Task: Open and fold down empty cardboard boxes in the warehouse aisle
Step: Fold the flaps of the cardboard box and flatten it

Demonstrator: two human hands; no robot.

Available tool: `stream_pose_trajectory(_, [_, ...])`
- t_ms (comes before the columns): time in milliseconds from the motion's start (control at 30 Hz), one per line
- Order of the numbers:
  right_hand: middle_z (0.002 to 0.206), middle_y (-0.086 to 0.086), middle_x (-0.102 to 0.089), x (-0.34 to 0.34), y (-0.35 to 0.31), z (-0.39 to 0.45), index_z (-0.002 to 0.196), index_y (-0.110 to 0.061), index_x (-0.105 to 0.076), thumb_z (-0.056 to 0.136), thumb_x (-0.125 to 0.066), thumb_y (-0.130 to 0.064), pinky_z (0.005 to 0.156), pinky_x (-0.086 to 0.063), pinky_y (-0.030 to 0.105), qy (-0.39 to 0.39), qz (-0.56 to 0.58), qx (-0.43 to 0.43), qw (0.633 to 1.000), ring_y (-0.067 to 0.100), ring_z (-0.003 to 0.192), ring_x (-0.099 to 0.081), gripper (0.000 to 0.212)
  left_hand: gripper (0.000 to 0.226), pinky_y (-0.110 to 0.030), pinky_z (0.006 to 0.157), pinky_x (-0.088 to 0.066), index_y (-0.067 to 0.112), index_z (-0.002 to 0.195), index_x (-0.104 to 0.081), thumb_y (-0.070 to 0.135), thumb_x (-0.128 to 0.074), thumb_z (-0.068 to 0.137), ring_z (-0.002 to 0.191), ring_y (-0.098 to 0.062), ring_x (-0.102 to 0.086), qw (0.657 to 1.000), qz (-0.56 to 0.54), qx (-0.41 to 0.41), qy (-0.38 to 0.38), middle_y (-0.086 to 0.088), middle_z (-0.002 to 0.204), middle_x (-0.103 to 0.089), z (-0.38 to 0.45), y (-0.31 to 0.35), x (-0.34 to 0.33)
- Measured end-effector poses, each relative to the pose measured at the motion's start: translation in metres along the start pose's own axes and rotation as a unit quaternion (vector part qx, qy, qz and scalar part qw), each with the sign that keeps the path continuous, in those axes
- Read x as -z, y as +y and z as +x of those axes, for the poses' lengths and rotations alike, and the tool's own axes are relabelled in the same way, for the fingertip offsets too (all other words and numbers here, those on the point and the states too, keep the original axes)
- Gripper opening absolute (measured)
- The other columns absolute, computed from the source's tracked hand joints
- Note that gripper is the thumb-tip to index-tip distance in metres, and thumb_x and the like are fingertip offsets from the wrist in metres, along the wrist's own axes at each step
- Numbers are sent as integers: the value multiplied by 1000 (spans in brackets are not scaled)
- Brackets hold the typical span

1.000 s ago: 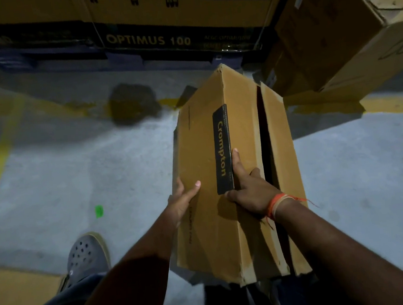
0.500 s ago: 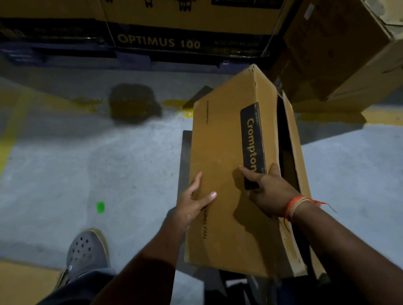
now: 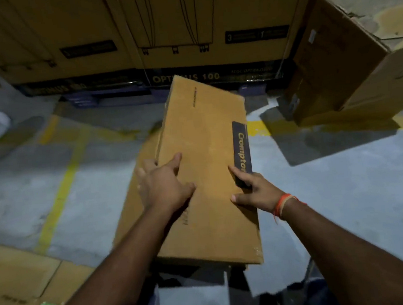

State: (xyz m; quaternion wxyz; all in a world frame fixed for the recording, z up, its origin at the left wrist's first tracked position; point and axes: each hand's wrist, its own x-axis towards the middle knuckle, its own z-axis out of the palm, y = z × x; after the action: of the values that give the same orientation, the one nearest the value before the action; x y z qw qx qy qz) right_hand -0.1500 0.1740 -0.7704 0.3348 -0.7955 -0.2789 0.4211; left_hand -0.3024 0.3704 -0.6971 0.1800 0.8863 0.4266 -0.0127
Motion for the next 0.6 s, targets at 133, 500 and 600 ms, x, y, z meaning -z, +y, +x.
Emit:
stream_pose_trajectory(133, [164,18,-14,-14,-5,-5,160,-40,-13,92,-65,-28,116,-31,39,-39,-127,-94,987,41,148,-25,86,75,-40,110,-44,49,149,-41,49,-75,83,141,-27,-35,987,8,-106,-120,-2,156,-26,-11,8,-34])
stream_pose_trajectory(500, [168,11,11,-11,-11,-8,160,-41,-7,98,-60,-29,122,-25,39,-50,-241,-13,969,37,152,-18,83,79,-38,121,-32,41,154,-38,49,-76,85,152,-34,-23,970,16,-86,-226,-13,168,-9,0,-4,-100])
stream_pose_trajectory(600, [169,8,4,-20,-14,-1,160,-37,-7,99,-59,-32,124,-19,49,-67,-304,15,950,37,154,-1,81,78,-42,119,-35,42,154,-36,48,-74,87,150,-34,-26,969,46,-88,-228,-11,168,-12,-1,-6,-101])
